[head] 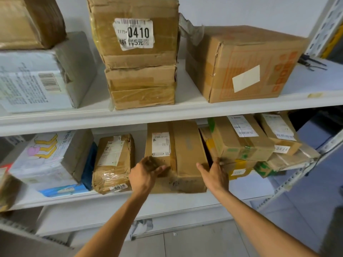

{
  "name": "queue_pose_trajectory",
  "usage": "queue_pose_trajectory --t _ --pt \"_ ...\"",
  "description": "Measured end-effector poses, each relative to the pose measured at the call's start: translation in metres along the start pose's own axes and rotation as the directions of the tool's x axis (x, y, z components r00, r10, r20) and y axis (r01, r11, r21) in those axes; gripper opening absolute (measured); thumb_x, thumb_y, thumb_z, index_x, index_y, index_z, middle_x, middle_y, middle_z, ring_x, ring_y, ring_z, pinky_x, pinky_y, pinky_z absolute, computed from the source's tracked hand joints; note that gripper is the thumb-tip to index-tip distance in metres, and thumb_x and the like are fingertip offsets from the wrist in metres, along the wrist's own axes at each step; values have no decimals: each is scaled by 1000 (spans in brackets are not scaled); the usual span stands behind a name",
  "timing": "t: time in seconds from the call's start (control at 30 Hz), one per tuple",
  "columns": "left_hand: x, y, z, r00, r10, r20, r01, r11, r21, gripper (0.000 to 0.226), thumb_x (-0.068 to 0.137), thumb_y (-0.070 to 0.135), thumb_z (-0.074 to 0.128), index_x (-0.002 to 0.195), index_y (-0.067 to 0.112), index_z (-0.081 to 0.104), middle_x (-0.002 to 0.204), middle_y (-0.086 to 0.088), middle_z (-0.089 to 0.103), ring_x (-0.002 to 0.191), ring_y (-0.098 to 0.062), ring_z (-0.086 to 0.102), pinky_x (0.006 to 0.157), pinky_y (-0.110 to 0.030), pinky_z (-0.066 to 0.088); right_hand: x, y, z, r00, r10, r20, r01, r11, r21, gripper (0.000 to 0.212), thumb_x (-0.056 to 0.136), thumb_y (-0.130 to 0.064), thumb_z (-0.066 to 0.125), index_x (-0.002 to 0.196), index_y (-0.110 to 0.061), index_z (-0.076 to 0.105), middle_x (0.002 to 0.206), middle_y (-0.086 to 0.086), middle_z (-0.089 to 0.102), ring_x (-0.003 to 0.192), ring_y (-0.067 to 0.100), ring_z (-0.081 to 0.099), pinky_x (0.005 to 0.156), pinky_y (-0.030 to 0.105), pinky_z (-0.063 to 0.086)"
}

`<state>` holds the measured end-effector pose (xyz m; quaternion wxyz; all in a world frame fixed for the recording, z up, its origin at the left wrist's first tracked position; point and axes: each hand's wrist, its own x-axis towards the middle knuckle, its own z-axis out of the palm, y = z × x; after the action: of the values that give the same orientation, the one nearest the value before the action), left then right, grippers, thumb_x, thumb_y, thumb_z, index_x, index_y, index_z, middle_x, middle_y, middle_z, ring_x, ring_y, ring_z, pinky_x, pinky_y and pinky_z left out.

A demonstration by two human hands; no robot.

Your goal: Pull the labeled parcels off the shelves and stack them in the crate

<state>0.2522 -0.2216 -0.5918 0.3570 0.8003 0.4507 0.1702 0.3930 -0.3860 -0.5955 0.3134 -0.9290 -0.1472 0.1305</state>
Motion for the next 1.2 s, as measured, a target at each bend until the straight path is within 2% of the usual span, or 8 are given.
queue_pose_trajectory --t 0.17,0.3,0.4,0.63,0.83,1.0,1.1,1.2 --pt "-17 -27 -10 977 -172 124 161 982 94 77 67 61 76 124 17 51 122 -9 54 106 -28 60 90 -41 54 -6 15 -6 993 -20 115 46 974 -220 68 85 -71 48 123 -14 53 125 9 59 114 30 55 89 37 46" --pt "3 -26 -11 918 -213 335 283 943 -175 68 69 24 86 124 9 48 118 -8 58 113 -29 56 100 -45 47 9 12 0 955 27 295 -73 986 148 93 78 -53 73 150 -13 28 151 8 36 137 29 38 110 43 37" --pt "11 -25 -14 886 -200 418 331 904 -270 69 70 5 82 128 11 43 115 -4 58 116 -28 53 104 -46 43 21 13 8 941 40 335 -144 946 290 105 71 -37 84 153 -22 21 156 5 27 141 26 32 115 46 32" --pt "-25 -42 -17 937 -97 336 234 888 -396 69 67 -10 77 120 12 39 109 -1 55 112 -25 51 89 -37 47 -13 17 6 957 51 285 -144 938 314 105 70 0 83 151 -21 19 149 6 37 137 26 36 113 44 33" --pt "-55 -43 -51 957 -95 272 239 791 -564 60 72 -5 78 117 11 42 104 0 57 97 -16 57 69 -21 45 -40 -2 -17 958 -28 284 -72 939 337 114 59 0 89 151 -21 25 147 7 43 135 26 41 111 47 37" --pt "-69 -36 -75 961 -39 273 202 771 -604 49 80 -4 71 118 3 41 105 2 60 95 -13 59 68 -22 49 -55 -16 -24 973 -52 223 -46 909 414 94 66 -33 87 139 -20 30 138 9 49 127 29 47 105 54 42" --pt "-76 -37 -84 958 -58 280 227 748 -624 52 79 -4 72 119 5 41 109 -2 59 98 -16 61 69 -24 51 -66 -22 -27 982 -67 176 -16 903 430 86 69 -23 87 134 -15 31 131 12 53 123 31 50 103 54 43" --pt "-81 -40 -91 944 -56 324 271 692 -669 68 75 -9 73 126 21 39 110 -5 58 104 -23 61 71 -27 53 -77 -21 -28 983 -100 157 25 907 421 101 68 -6 85 145 -17 22 145 14 42 134 32 41 110 51 36"
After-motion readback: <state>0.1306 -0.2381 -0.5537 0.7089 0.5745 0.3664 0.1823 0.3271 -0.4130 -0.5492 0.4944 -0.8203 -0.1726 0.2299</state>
